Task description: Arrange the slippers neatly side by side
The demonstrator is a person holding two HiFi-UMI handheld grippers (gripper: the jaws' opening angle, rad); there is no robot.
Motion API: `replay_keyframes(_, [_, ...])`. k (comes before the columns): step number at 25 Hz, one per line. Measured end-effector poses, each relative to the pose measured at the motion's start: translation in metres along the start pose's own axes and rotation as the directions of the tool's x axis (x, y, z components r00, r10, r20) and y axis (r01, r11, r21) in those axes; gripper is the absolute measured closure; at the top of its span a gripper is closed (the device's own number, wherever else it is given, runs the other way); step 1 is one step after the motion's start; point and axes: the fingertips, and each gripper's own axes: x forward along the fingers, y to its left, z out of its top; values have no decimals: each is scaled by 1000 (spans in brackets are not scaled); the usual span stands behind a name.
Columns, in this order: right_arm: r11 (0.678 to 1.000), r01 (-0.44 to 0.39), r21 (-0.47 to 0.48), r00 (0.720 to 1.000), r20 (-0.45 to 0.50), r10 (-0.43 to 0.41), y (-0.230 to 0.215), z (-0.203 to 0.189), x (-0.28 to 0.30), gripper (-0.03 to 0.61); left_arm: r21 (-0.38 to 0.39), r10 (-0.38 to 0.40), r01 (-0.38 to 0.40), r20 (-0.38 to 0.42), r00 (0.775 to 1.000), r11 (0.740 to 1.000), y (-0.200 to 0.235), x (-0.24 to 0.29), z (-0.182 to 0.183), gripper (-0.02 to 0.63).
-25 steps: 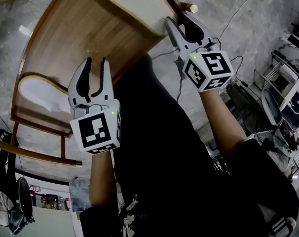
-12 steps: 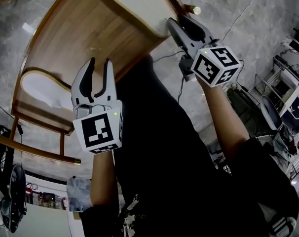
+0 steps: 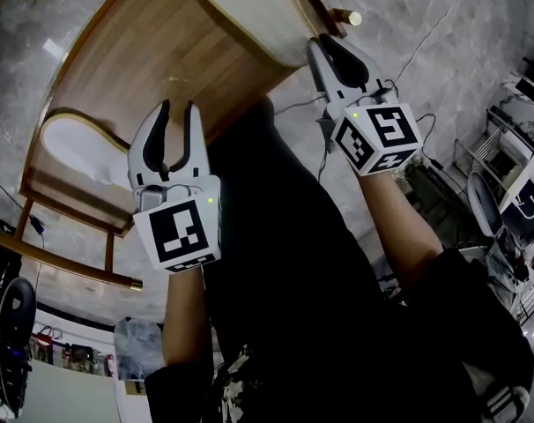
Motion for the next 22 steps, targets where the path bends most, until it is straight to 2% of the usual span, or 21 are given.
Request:
replay_keyframes(4, [999, 24, -25, 999, 39, -23, 9, 9, -7, 531, -13, 3, -3, 9, 1000, 1000, 3, -4, 1, 506])
replay_keyframes(7, [997, 26, -66, 998, 64, -22, 21, 15, -13, 534, 24, 23, -23, 12, 1000, 999, 8, -6, 1, 508])
replay_keyframes(10, [987, 40, -157, 995, 91, -26, 35, 22, -19, 537, 36, 29, -29, 20, 999, 999, 12, -9, 4, 508])
replay_keyframes(15, [929, 73, -363, 994, 106, -37, 55, 28, -21, 538, 42, 39, -40, 21, 999, 998, 19, -14, 0, 509])
replay_keyframes(22, [861, 66, -505, 995, 100, -17, 75, 29, -21, 555, 30, 52, -53, 30, 998, 998, 27, -19, -5, 523])
